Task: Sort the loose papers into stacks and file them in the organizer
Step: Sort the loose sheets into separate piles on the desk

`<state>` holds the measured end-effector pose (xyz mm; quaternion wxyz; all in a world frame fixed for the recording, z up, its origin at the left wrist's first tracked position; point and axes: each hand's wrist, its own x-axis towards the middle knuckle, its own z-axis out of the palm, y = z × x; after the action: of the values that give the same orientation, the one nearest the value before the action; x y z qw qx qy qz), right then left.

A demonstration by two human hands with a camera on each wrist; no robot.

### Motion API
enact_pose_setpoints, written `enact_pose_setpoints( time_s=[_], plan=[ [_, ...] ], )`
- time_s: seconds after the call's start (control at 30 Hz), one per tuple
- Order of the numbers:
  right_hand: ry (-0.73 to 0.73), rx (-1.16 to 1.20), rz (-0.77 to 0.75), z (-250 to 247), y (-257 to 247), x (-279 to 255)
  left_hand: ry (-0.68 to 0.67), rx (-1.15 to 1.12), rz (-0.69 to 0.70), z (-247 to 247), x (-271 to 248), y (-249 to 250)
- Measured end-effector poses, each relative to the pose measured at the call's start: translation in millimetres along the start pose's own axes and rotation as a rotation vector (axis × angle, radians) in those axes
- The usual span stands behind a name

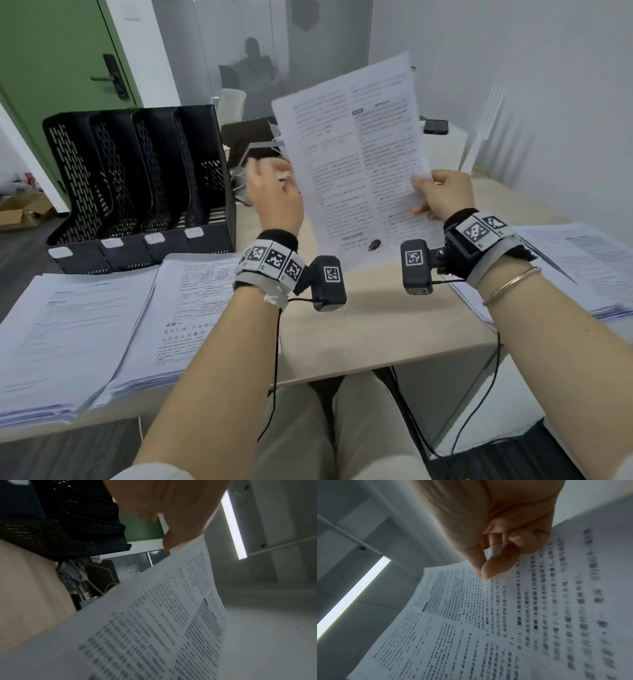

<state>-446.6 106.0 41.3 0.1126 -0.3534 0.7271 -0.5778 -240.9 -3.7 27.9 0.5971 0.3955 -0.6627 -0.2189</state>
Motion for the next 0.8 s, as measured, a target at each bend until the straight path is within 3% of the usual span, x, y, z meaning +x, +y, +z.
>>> enact_pose_setpoints(
  time_s=[0.1, 0.2, 0.27, 0.47, 0.6, 0.8],
  plan=[
    [-0.007, -0.004, 0.055, -4.8, 7.4, 2.3, -0.313, -0.091, -0.049, 11.2, -18.2, -10.5],
    [-0.021, -0.025, 0.090, -8.1, 16.2, 4.2, -0.495, -0.153, -0.225, 14.7, -33.5, -14.5],
    [-0.032, 0.003, 0.116, -8.5, 21.6, 3.4, -0.568, -0.149, -0.268, 16.3, -43.0, -17.3],
    [-0.128, -0.018, 0.162, -7.5, 36.7, -6.4, -0.487, -0.131, -0.437, 12.9, -64.9, -24.3],
    [-0.320, -0.058, 0.170, -12.2, 41.6, -21.6, -0.381, -0.177, -0.478, 17.4, -69.0, -20.6],
    [-0.522, -0.012, 0.220, -27.4, 43.5, -40.1, -0.353, -0.247, -0.437, 53.3, -70.7, -8.6]
  ],
)
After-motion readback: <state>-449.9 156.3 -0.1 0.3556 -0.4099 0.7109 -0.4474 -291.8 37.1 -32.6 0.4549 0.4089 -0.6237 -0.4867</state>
